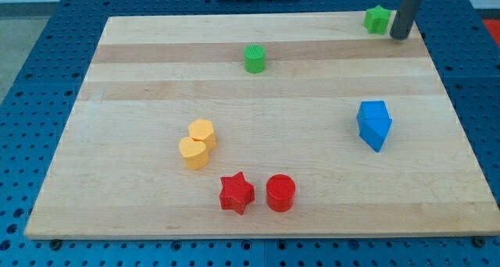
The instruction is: Move green circle closer to green star
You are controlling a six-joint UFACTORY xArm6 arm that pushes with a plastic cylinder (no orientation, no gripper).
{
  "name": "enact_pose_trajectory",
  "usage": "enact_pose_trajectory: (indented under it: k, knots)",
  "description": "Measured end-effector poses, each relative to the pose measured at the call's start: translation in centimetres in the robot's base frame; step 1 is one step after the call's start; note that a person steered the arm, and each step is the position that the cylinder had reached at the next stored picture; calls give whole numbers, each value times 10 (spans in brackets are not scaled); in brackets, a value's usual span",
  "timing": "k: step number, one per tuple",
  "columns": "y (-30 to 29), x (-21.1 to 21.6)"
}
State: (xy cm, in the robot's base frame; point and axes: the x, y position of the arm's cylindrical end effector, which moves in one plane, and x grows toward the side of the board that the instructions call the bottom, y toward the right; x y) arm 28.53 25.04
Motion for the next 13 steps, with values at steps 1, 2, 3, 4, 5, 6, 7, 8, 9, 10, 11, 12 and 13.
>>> enact_pose_trajectory:
  k: [1, 2, 3, 4, 5, 6, 7, 8, 9, 10, 11, 12, 13]
  knots:
    - [-41, 38]
    - [-99, 65]
    - [-157, 82]
    - [-208, 82]
    - [-240, 82]
    - [-259, 74]
    - [-258, 57]
    - [-250, 41]
    - [-268, 38]
    - [-292, 27]
    - [-296, 15]
    - [-276, 14]
    - [-243, 13]
